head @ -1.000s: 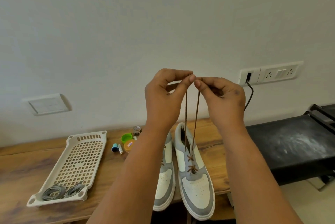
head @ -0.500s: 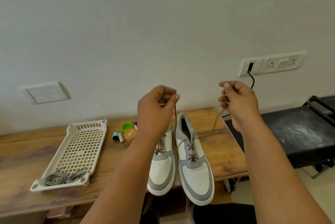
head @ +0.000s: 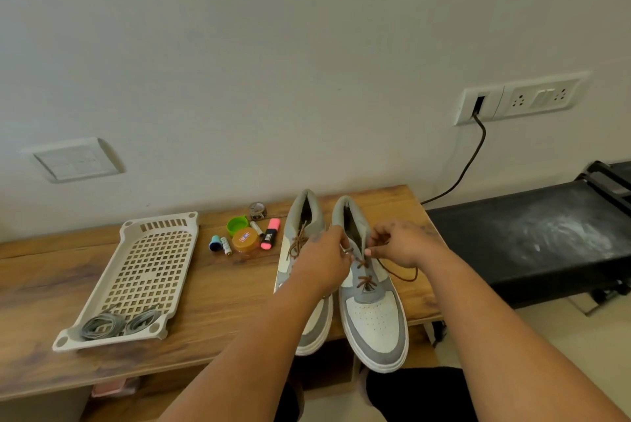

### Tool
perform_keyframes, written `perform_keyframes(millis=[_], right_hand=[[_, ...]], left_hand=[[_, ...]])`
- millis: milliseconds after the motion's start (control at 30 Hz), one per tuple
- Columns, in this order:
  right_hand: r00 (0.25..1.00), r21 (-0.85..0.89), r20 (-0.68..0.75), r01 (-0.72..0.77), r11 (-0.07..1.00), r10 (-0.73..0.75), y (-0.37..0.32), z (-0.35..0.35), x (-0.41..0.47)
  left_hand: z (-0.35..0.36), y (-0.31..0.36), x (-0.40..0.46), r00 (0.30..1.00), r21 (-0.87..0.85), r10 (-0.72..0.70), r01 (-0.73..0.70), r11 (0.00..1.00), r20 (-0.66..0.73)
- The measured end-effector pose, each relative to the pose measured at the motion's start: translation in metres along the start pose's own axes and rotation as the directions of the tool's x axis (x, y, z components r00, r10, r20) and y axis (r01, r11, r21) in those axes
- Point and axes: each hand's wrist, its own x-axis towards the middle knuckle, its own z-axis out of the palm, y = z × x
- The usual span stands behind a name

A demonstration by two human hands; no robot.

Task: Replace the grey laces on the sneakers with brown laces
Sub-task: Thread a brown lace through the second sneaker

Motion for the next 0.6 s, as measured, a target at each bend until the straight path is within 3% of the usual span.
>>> perform_keyframes(millis=[300,500,600], right_hand=[[0.999,-0.111,0.035,0.012,0.994,-0.008,0.006,0.007,0.008],[1.0,-0.054,0.005,0.004,0.999,-0.004,0.009,0.008,0.01],[0.999,0.081,0.023,-0.024,0.996,0.023,0.014,0.007,0.007]], left_hand=[[0.022,-0.006,0.007,0.986,0.104,0.137,-0.146,0.984,0.092],[0.026,-0.011,0.011,0.983,0.099,0.155,-0.165,0.981,0.1],[0.023,-0.018,0.013,0.974,0.071,0.151,-0.165,0.984,0.171]])
